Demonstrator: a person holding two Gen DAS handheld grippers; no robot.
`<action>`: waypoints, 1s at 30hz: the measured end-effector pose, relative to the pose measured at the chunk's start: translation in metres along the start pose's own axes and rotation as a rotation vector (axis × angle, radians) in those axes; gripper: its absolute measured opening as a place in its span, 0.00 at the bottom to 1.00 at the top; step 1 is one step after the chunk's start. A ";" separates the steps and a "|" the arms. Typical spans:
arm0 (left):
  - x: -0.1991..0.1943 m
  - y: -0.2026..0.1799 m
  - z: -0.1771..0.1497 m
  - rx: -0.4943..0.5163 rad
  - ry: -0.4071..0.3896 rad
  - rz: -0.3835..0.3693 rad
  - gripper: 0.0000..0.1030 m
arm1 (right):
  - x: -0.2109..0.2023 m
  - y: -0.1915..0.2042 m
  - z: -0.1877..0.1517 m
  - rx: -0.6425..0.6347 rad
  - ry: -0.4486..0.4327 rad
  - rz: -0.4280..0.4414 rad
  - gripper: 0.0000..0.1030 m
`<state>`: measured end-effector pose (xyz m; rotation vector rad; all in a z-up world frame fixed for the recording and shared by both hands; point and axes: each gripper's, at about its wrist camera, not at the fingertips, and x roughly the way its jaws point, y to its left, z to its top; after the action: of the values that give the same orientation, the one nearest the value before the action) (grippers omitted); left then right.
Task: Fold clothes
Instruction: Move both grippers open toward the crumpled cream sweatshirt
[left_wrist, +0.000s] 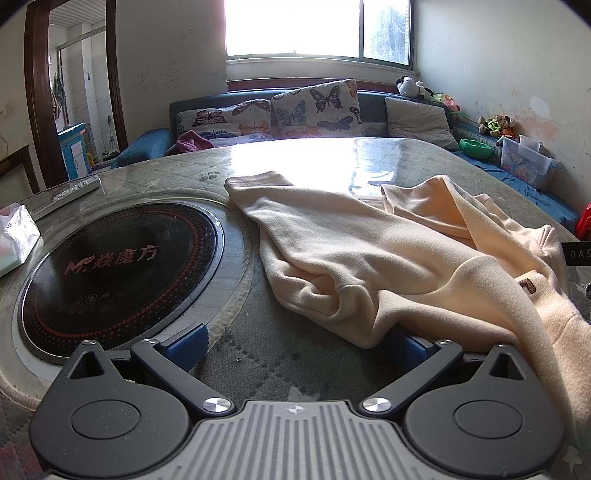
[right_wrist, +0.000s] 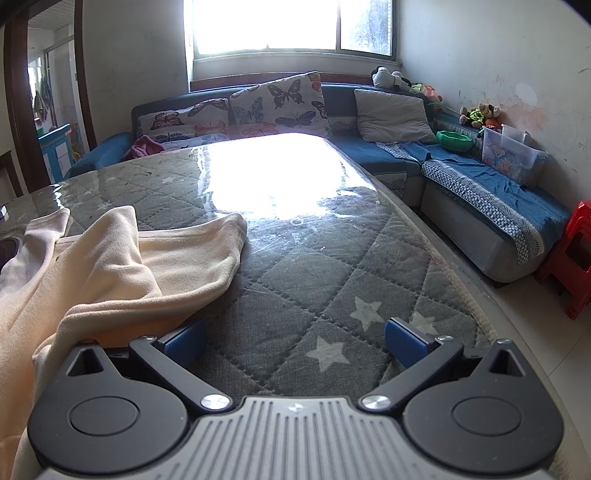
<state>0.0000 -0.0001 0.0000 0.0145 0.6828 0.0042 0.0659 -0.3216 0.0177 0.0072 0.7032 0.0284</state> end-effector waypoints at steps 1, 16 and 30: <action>0.000 0.000 0.000 0.001 0.001 0.001 1.00 | -0.003 0.001 -0.002 -0.006 0.001 0.005 1.00; -0.010 0.004 -0.006 -0.019 0.031 0.038 1.00 | -0.044 0.012 -0.027 -0.075 -0.004 0.075 1.00; -0.030 0.008 -0.015 -0.054 0.078 0.069 1.00 | -0.080 0.022 -0.045 -0.070 -0.057 0.162 1.00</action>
<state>-0.0327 0.0079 0.0080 -0.0142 0.7595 0.0898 -0.0246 -0.3022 0.0353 -0.0025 0.6432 0.2078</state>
